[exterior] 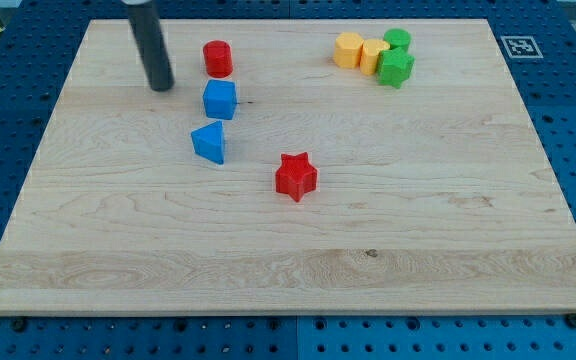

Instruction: Move your arm towards the yellow hexagon

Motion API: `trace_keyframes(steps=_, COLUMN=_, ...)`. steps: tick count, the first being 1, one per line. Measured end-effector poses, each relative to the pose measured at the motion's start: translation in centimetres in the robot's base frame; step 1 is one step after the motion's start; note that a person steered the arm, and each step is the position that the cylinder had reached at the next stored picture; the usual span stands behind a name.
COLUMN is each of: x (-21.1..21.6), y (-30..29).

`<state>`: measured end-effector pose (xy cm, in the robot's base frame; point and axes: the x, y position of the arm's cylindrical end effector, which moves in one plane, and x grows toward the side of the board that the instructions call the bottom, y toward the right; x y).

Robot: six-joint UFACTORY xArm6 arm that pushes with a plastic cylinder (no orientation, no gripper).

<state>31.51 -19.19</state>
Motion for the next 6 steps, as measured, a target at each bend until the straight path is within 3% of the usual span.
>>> trace_keyframes(steps=1, x=-5.6, y=-2.5)
trace_keyframes(steps=2, x=-9.4, y=1.3)
trace_keyframes(steps=4, x=-10.0, y=16.3)
trace_keyframes(steps=6, x=-10.0, y=25.3)
